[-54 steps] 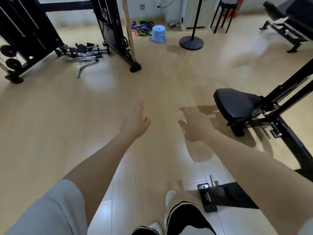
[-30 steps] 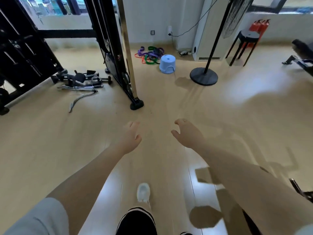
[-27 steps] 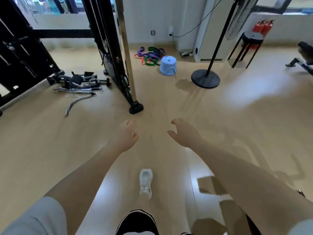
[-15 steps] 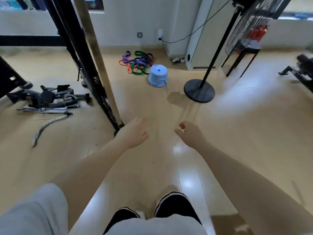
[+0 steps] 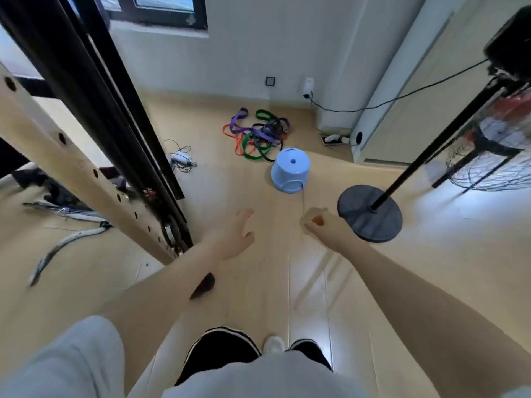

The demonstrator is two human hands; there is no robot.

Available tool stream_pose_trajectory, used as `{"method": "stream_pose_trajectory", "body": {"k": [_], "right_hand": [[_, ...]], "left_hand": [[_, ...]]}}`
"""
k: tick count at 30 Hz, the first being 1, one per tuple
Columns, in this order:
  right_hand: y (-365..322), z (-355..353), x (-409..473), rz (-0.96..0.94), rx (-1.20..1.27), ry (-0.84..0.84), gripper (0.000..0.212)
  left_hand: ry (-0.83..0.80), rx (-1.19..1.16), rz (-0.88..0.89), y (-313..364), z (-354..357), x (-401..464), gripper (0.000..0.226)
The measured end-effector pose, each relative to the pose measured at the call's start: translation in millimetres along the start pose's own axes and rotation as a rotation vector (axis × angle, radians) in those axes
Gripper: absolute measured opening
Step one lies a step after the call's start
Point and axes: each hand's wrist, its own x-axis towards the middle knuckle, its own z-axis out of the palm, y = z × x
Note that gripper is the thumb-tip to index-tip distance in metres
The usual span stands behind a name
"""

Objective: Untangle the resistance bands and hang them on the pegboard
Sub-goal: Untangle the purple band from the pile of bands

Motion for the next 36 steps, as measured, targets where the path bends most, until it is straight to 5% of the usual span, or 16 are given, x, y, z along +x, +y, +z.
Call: {"method": "stream_pose_trajectory", "body": {"k": [4, 8, 10, 14, 26, 36], "right_hand": [[-67, -25, 65, -0.044, 0.03, -0.144, 0.032], [-111, -22, 157, -0.173, 0.037, -0.185, 0.035], [-128, -25, 198, -0.214, -0.021, -0.19, 0.019], [-161, -59, 277, -0.191, -0.044, -0.217, 0.038], [-210, -139, 551, 0.083, 0.333, -0.156, 0.018], [-343, -200, 789, -0.082, 0.195, -0.31, 0.04]], "left_hand": [[0.08, -0.06, -0.154, -23, -37, 78, 0.055], [0.121, -0.092, -0.25, -51, -70, 164, 0.055], [0.14, -0.11, -0.269, -65, -85, 211, 0.056], [0.096, -0.125, -0.266, -80, -126, 300, 0.055], [0.029, -0.062, -0.11, -103, -248, 554, 0.046], [0.067, -0.109, -0.31, -152, -345, 734, 0.046]]}}
